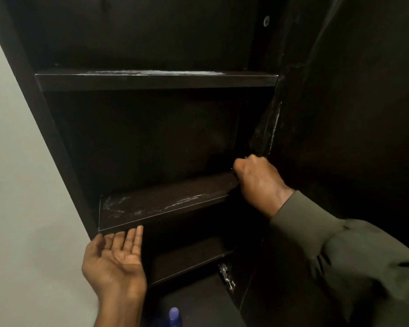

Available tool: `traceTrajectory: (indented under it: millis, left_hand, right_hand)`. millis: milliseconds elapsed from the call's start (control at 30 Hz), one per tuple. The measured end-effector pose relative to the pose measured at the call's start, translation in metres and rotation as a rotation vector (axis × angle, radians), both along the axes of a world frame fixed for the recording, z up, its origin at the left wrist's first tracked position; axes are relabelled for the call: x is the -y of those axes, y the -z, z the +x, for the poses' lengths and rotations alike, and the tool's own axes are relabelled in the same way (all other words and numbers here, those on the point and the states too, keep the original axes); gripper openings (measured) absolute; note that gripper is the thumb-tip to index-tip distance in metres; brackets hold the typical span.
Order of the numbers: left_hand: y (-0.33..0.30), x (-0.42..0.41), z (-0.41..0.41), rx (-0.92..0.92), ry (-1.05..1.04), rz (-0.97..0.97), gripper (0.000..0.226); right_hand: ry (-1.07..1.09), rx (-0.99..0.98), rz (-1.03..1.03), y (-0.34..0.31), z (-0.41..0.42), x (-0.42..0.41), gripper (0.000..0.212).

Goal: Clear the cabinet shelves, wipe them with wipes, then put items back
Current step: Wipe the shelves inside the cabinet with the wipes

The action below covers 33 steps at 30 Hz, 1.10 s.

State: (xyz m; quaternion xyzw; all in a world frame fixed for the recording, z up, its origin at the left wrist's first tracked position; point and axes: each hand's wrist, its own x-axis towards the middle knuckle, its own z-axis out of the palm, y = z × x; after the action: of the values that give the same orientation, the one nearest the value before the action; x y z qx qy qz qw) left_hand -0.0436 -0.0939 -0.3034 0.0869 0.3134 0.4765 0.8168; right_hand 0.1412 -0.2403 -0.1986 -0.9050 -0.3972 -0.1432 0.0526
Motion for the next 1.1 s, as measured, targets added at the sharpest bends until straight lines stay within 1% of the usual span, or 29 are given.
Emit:
traceTrajectory:
  millis: [33,167,233,400,600,667,700,767,833,900,967,1033,1100]
  left_hand:
    - [0.000,0.000,0.000,0.000,0.000,-0.001,0.062]
    - [-0.001,0.000,0.000,-0.002,0.003,-0.005,0.063]
    - [-0.001,0.000,-0.001,0.002,0.006,-0.007,0.063]
    - [-0.001,0.000,-0.001,0.006,0.010,-0.002,0.062]
    - [0.002,-0.002,-0.001,-0.002,0.008,0.013,0.063]
    - [0.002,-0.002,0.000,-0.003,0.013,0.011,0.062]
    - [0.001,-0.001,0.000,-0.003,0.012,0.010,0.062]
    - [0.001,-0.001,0.001,-0.007,0.004,0.012,0.062]
    - [0.001,-0.001,0.001,-0.008,-0.003,0.008,0.063]
    - [0.001,-0.001,0.001,-0.009,-0.003,0.007,0.063]
    - [0.001,0.000,0.001,-0.009,-0.001,0.004,0.064]
    - [0.001,0.000,0.000,-0.007,0.002,0.004,0.064]
    - [0.001,0.000,0.000,-0.011,0.002,0.005,0.064]
  right_hand:
    - [0.022,0.007,0.016,-0.005,-0.002,0.000,0.020]
    - [0.009,0.163,0.071,-0.005,0.007,-0.003,0.017]
    - [-0.018,0.160,0.050,0.009,0.016,-0.005,0.016]
    - [-0.173,0.112,-0.010,0.052,0.026,-0.012,0.015]
    - [-0.246,0.092,-0.029,0.064,0.027,-0.015,0.013]
    - [-0.222,0.054,-0.040,0.068,0.024,-0.013,0.017]
    - [-0.207,0.044,-0.023,0.070,0.023,-0.012,0.024]
    - [-0.198,0.066,0.041,0.068,0.023,-0.013,0.041]
    - [-0.163,0.102,0.066,0.064,0.025,-0.017,0.046]
    - [-0.113,0.112,0.046,0.063,0.027,-0.023,0.040]
    - [-0.061,0.095,-0.028,0.063,0.028,-0.031,0.029]
    - [0.001,0.022,-0.108,0.058,0.028,-0.041,0.021]
    - [0.046,-0.066,-0.142,0.049,0.028,-0.050,0.018]
